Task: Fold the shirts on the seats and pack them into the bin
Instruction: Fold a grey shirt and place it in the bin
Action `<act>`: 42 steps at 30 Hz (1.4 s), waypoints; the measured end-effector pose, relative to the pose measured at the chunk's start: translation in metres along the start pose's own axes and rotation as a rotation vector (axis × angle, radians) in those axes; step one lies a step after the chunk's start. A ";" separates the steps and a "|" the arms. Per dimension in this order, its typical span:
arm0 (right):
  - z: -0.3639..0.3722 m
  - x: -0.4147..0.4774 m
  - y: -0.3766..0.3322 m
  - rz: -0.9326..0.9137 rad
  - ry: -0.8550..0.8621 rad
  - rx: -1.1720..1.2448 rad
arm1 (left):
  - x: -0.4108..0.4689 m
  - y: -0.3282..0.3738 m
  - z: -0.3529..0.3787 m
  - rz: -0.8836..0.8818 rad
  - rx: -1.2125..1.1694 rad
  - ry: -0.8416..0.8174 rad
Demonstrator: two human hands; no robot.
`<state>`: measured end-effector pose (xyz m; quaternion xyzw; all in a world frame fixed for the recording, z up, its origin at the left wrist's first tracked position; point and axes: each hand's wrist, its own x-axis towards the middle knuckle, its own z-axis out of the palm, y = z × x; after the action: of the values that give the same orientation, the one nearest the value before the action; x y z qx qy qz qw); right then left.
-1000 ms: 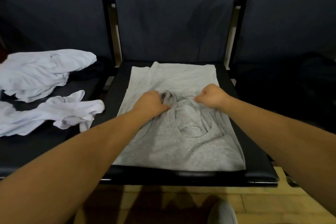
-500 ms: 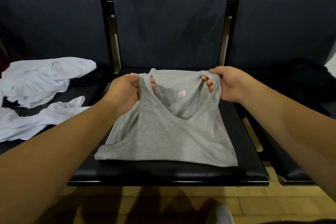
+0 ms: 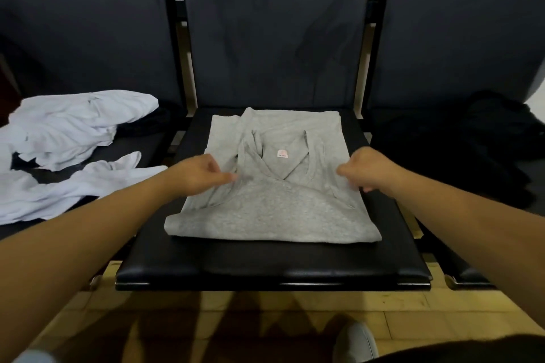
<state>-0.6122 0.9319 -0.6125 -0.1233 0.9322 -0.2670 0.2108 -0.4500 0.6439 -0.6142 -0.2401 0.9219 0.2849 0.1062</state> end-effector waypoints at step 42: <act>-0.015 -0.090 0.055 -0.125 -0.382 0.337 | -0.078 -0.089 0.006 0.055 -0.870 -0.343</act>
<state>-0.5464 1.0146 -0.6021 -0.1922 0.8084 -0.4028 0.3838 -0.3381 0.6130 -0.6353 -0.1873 0.6919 0.6833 0.1391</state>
